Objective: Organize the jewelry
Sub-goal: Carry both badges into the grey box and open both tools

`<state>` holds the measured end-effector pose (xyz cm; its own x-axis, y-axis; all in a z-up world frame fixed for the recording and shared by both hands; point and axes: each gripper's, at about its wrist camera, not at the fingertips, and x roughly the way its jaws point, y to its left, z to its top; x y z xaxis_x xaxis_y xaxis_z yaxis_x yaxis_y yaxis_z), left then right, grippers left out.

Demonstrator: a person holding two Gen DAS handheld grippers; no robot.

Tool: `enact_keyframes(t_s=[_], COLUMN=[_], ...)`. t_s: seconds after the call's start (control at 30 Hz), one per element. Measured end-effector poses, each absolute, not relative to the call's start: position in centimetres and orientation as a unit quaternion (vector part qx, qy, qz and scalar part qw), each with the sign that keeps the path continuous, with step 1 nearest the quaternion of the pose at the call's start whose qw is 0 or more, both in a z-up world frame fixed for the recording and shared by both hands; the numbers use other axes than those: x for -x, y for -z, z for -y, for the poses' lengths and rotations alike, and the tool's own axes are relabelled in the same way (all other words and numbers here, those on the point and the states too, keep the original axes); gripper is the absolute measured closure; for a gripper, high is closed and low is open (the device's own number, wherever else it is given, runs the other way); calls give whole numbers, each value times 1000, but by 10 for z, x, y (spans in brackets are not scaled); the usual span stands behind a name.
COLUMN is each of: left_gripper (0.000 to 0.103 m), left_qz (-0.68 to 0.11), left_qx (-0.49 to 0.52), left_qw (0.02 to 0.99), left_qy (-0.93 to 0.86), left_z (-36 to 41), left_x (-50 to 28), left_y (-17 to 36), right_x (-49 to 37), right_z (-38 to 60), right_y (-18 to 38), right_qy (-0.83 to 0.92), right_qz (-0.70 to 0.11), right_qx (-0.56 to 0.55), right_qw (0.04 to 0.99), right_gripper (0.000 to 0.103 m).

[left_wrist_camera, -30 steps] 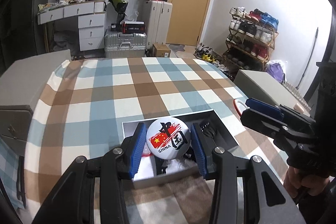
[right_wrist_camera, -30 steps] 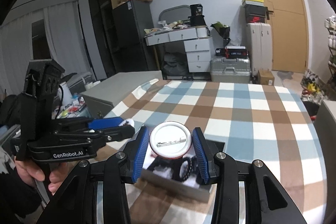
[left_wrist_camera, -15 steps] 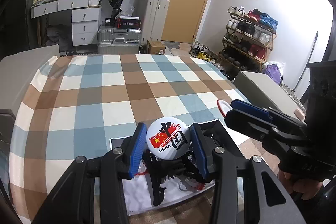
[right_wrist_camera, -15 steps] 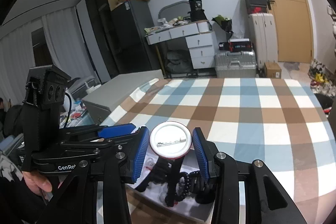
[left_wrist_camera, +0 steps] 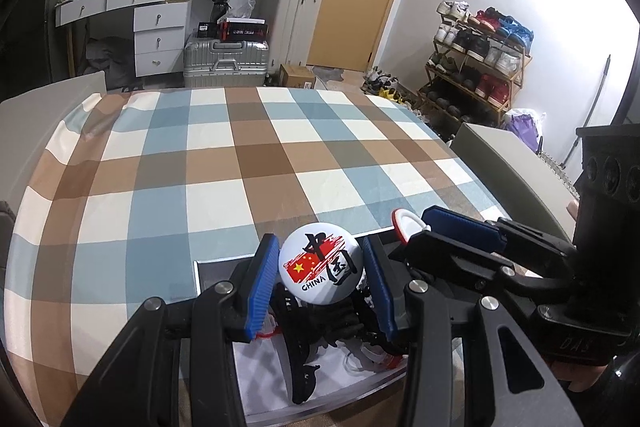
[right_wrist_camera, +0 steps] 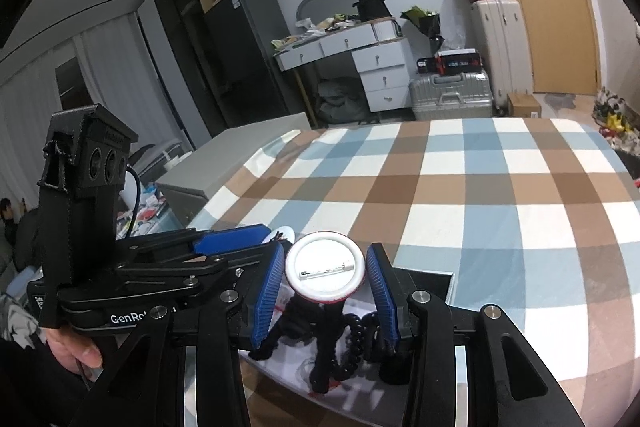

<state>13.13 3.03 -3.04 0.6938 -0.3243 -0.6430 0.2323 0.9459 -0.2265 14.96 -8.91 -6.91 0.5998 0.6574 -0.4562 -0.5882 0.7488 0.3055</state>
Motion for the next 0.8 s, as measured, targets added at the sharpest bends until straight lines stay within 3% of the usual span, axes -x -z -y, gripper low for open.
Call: enact_keyframes(t_s=[0.2, 0.27, 0.37, 0.5, 0.57, 0.67, 0.8], left_gripper=[62, 51, 39, 37, 31, 24, 23], left_qz=[-361, -361, -352, -334, -321, -301, -269], left_qx=[60, 56, 54, 53, 56, 59, 59], left_qw=[916, 917, 921, 931, 937, 946, 959], left_qy=[163, 161, 156, 140, 127, 108, 71], left_z=[-27, -26, -27, -31, -34, -38, -42], left_x=[-131, -131, -124, -115, -111, -103, -91], left_y=[29, 30, 28, 23, 21, 16, 6], right_x=[-151, -150, -145, -134, -128, -117, -102], right_z=[93, 96, 106, 122, 128, 137, 143], right_y=[70, 71, 71, 68, 65, 57, 45], right_qy=[-350, -348, -339, -320, -310, -290, -277], right_qz=[-288, -287, -278, -255, -245, -220, -190], right_qx=[-75, -82, -103, -129, -133, -135, -134], right_qw=[888, 888, 893, 903, 909, 921, 932], right_gripper=[60, 49, 46, 37, 26, 23, 10])
